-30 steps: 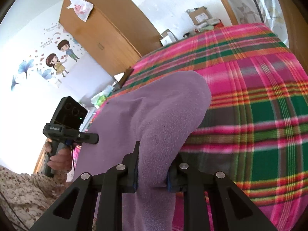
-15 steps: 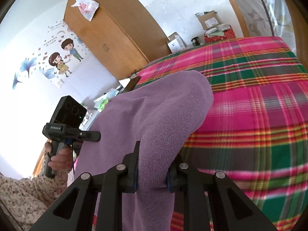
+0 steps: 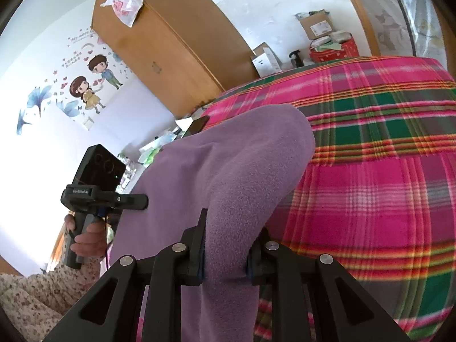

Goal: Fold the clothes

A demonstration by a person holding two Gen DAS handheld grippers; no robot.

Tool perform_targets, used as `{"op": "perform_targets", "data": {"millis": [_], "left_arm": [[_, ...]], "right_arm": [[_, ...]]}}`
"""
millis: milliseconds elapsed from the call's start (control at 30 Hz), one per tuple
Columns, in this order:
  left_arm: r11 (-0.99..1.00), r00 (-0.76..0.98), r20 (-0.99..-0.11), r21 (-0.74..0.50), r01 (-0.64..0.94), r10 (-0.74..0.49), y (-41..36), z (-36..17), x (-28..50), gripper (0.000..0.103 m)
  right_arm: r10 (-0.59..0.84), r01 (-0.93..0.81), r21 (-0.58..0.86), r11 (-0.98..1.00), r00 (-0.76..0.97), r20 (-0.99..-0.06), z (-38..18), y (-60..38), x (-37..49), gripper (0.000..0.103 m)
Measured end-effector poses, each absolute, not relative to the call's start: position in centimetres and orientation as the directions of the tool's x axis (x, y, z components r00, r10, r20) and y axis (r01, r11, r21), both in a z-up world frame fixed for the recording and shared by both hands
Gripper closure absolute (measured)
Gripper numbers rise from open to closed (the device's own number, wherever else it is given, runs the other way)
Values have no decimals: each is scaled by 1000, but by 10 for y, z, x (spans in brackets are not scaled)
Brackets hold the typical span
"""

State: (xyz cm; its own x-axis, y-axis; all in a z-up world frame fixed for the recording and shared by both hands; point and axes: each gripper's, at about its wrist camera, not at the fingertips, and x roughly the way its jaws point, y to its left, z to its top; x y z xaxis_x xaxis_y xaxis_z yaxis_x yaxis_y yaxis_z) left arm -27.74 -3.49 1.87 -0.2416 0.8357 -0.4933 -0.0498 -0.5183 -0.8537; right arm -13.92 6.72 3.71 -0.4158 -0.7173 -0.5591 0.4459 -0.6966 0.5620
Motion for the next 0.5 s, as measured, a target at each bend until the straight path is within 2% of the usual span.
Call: {"op": "perform_targets", "data": {"millis": [500], "left_arm": [[-528,-288,-501,-849,-23,816,-63,14,-275,71]], "right_arm": [[-720,450,563,-693,-409,-560,37,42,-178,82]]}}
